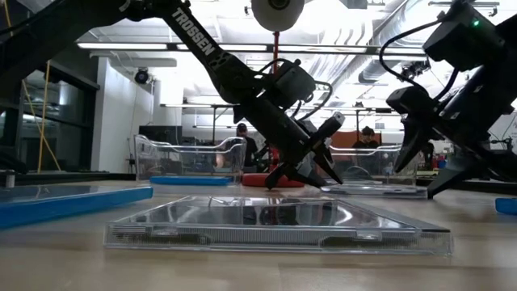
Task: Pick & place jewel cases by type
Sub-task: Put the right black cd case into the right transparent bin
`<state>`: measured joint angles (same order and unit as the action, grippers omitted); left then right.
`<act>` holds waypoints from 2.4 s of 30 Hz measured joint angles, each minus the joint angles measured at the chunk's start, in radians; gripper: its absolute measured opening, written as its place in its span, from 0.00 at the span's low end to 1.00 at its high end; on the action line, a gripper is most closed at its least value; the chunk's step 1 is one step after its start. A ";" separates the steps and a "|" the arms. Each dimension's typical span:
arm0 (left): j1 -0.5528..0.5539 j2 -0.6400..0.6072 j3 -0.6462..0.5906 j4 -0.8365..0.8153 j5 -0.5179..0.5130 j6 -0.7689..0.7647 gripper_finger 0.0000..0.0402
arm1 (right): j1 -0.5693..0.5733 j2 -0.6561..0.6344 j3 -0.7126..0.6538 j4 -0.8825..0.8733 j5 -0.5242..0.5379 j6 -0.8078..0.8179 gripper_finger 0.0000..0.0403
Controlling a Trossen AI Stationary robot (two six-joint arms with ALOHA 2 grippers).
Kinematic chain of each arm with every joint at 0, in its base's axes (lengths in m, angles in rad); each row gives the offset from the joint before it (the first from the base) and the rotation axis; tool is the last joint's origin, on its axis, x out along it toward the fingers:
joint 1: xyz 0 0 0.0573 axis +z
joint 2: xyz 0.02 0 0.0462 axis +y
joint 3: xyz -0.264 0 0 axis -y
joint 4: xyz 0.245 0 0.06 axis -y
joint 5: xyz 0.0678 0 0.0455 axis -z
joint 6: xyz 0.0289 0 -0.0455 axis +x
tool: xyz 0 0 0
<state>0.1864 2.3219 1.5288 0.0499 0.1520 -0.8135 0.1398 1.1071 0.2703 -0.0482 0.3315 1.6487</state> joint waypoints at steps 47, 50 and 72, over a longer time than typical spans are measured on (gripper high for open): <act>0.000 0.002 0.003 0.023 0.048 0.219 0.30 | 0.051 -0.180 0.013 0.123 0.110 -0.109 0.60; 0.001 0.002 0.003 0.032 0.091 0.219 0.30 | 0.065 -0.180 0.013 0.141 0.099 -0.110 0.60; -0.053 0.005 0.001 0.140 0.235 0.304 0.30 | 0.114 -0.180 0.011 0.272 0.096 -0.214 0.60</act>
<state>0.1333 2.3272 1.5299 0.1899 0.3868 -0.5090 0.2535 0.9276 0.2810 0.2240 0.4271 1.4349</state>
